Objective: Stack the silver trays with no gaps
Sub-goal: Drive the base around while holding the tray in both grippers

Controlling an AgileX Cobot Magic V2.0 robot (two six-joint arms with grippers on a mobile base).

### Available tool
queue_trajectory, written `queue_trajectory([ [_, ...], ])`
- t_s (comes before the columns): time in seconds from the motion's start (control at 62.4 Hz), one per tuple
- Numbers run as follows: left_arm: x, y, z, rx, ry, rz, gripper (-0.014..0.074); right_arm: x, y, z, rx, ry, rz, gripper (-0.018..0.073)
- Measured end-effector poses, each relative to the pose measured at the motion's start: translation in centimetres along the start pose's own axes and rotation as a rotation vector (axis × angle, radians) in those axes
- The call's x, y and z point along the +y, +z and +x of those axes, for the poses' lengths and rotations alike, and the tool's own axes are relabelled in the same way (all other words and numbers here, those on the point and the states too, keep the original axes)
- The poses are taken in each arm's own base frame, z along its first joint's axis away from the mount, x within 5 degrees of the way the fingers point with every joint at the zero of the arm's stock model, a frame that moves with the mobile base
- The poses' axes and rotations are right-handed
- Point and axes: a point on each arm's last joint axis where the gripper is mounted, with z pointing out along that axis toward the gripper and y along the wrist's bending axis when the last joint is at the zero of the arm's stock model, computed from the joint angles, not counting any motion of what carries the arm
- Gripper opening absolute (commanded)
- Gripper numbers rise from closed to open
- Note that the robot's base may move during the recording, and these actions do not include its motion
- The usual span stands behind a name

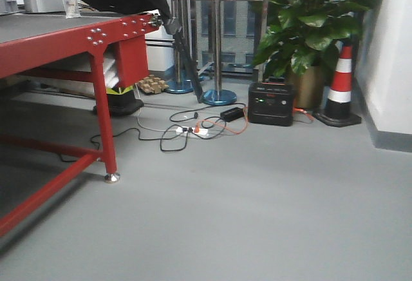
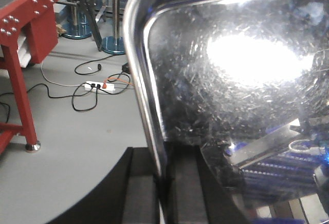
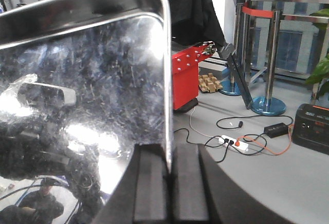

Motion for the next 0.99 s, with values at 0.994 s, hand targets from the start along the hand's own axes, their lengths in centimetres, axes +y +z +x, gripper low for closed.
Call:
queue_trajectory([
  [0.994,0.15,-0.07,-0.05,-0.003,0.006,-0.009,-0.0008,0.22,0.03,-0.51,-0.053,-0.006,-0.048,-0.008],
])
